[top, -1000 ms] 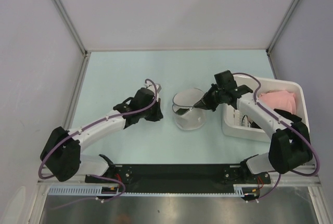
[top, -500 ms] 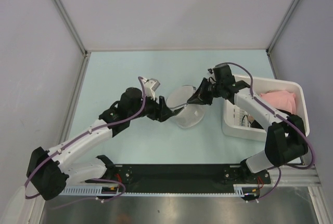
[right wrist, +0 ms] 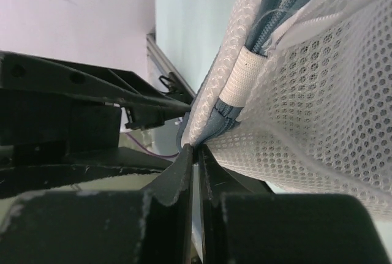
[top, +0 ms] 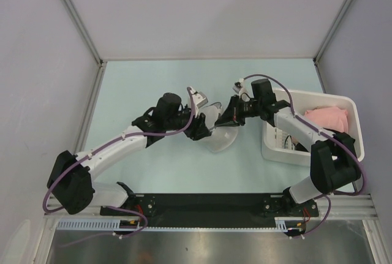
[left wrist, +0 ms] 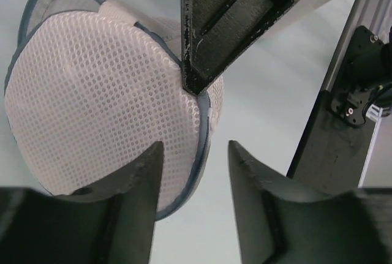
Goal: Place the bra in the laundry bag and zip it closed
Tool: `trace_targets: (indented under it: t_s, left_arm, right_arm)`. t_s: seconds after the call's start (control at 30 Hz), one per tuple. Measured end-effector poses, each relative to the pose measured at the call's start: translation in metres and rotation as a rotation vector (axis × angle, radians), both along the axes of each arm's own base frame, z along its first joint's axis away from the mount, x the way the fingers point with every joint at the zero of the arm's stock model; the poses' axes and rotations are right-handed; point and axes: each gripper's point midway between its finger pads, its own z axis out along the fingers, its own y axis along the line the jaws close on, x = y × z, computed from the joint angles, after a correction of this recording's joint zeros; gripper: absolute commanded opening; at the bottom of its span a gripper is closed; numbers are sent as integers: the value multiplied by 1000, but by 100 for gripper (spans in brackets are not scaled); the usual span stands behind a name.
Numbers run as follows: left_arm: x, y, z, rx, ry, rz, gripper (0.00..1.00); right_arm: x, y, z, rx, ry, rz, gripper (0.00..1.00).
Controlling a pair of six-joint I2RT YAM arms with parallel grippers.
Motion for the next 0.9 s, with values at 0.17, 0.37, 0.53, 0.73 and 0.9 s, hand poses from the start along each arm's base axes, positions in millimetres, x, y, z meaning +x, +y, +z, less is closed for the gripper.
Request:
trace_targets:
  t_s: [0.17,0.37,0.53,0.73,0.9]
  left_arm:
    - [-2,-1,-4,28,-31,-25,16]
    - [7,1,-22,147,-111,39,0]
    - [16,2,-19,220,-233,111,0]
    - [20,4,-3,211,-299,151,0]
    - [17,1,-2,197,-295,132,0]
  right_arm:
    - [-2,4,5,57,3,19,12]
    - [-4,4,7,66,3,30,45]
    - [-9,-8,-5,-37,-5,15,45]
    - [-24,-17,-1,-137,-121,19,36]
    - [-32,-4,11,-106,-183,48,34]
